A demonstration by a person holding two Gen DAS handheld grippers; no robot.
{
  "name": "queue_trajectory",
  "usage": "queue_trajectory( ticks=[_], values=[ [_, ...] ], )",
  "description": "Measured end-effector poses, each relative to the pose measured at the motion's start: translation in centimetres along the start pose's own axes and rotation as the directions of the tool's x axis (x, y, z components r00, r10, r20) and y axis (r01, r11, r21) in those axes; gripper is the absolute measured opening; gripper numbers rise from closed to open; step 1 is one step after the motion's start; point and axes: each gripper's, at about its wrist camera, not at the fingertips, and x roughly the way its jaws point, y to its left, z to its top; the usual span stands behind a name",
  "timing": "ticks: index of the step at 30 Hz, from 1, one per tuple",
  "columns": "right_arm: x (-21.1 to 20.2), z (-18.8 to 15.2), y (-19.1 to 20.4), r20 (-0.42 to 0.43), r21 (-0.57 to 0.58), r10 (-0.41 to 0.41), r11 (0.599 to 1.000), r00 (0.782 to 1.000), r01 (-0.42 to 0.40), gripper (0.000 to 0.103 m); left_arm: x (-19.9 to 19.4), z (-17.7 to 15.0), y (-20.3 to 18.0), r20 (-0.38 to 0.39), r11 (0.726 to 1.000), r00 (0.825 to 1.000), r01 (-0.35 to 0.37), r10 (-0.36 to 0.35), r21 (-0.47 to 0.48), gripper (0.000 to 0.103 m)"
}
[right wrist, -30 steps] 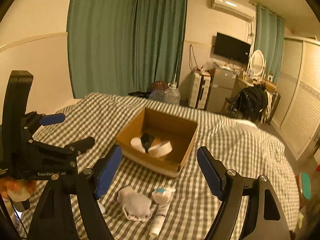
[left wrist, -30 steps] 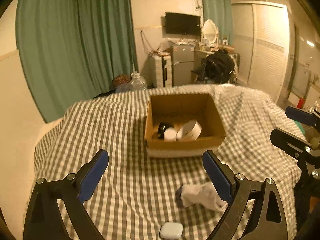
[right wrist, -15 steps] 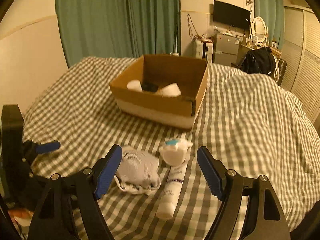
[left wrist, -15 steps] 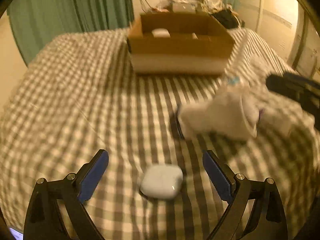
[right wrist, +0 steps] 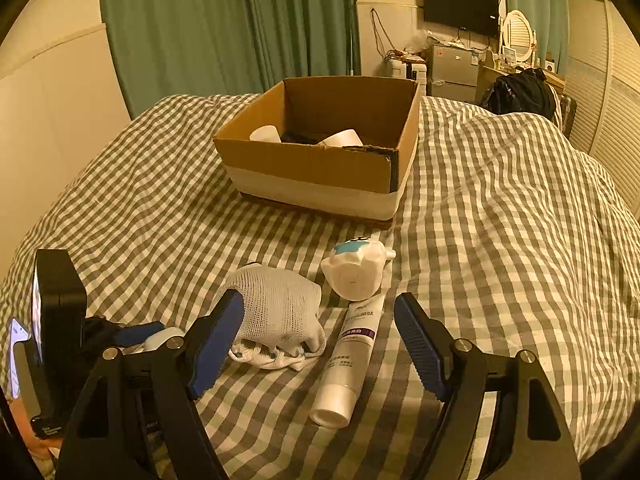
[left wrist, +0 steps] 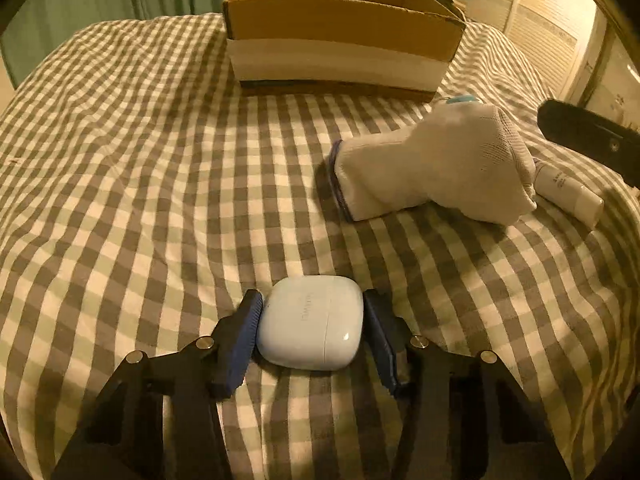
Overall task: Organize objects
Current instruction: 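Grasp the white earbud case with the left tool, then grasp the white sock with the right tool, then carry the earbud case with the left tool while the right tool carries the sock over the box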
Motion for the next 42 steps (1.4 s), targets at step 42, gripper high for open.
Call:
queue_trajectory(
  ticks=[42],
  values=[
    [-1.6, -0.2, 2.6, -0.009, -0.054, -0.033, 0.998, 0.999, 0.033, 0.039, -6.9, 1.5, 0.7, 0.171, 0.998, 0.985, 0.034, -0.023, -0.06, 0.052]
  ],
)
